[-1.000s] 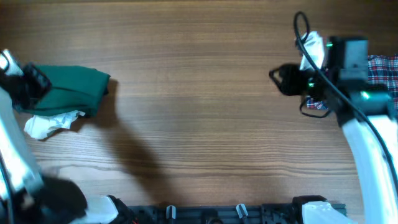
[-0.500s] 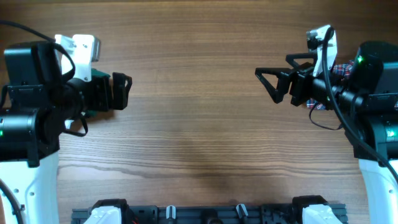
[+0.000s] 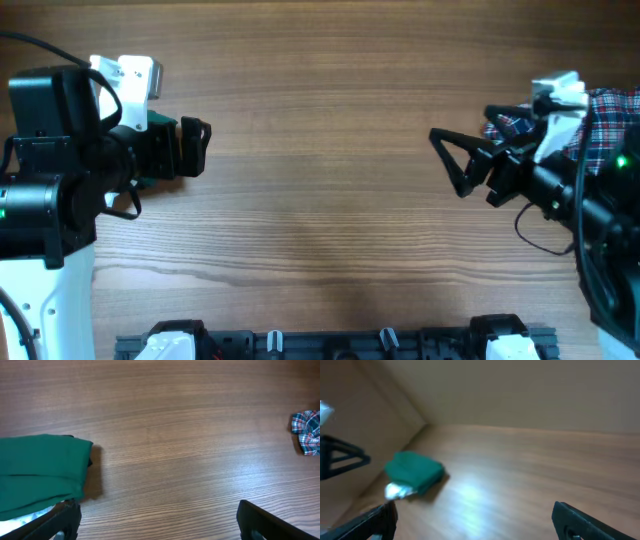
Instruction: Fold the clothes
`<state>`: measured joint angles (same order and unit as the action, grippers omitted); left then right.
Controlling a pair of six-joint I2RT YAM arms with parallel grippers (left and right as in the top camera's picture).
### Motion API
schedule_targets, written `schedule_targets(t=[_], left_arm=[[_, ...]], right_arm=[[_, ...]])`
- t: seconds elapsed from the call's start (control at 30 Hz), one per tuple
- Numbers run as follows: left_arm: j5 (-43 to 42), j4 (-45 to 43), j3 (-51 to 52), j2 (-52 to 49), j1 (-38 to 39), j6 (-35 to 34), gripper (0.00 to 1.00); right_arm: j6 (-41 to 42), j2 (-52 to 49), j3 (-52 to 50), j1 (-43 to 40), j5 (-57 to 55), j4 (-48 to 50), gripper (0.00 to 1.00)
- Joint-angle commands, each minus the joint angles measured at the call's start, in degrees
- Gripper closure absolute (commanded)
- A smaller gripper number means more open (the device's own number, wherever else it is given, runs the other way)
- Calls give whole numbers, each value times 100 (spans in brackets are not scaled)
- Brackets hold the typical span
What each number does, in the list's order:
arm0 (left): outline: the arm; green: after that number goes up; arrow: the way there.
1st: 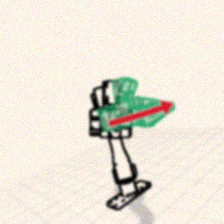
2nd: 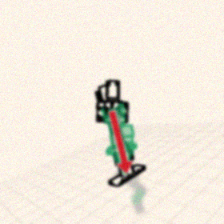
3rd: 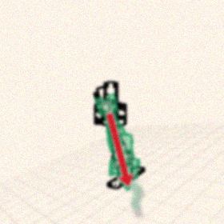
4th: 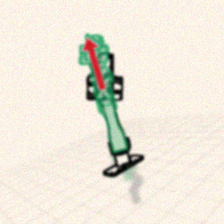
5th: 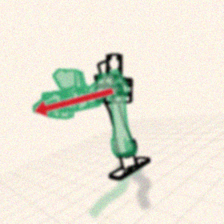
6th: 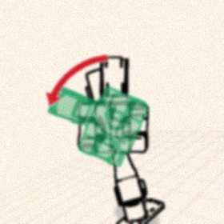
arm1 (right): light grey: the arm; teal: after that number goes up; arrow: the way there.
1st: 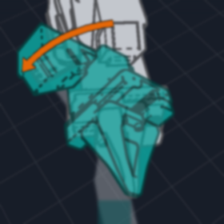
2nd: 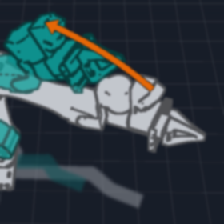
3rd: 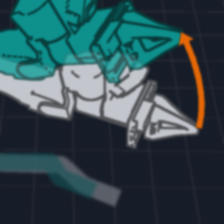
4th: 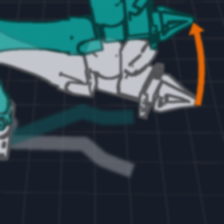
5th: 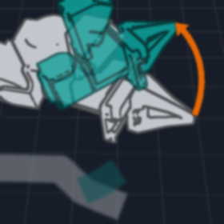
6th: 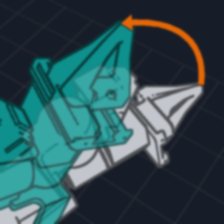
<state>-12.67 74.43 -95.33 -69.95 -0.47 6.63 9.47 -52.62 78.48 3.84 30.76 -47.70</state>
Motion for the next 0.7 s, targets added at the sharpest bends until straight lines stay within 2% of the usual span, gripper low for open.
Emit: schedule_targets(t=[0.0, 0.13, 0.23, 0.33, 0.37, 0.57, 0.67], left_arm=[[57, 2, 7, 4, 22, 85, 0], [57, 0, 7, 4, 22, 85, 0], [57, 0, 7, 4, 22, 85, 0], [57, 2, 7, 4, 22, 85, 0], [57, 0, 7, 4, 22, 85, 0], [57, 0, 7, 4, 22, 85, 0], [57, 0, 7, 4, 22, 85, 0]], right_arm=[[-485, 415, 33, 17, -868, 20, 1], [-1126, 955, -26, 20, -1694, -66, 1], [-1606, 1373, -363, 2, -1873, -59, 1], [-1985, 1923, -1220, -212, -1917, -24, 1], [-1996, 2291, -1921, -363, -1912, 149, 0], [-1982, 3700, -4406, -448, -1871, 835, 0], [-1982, 4166, -5104, -446, -1873, 1093, 0]])
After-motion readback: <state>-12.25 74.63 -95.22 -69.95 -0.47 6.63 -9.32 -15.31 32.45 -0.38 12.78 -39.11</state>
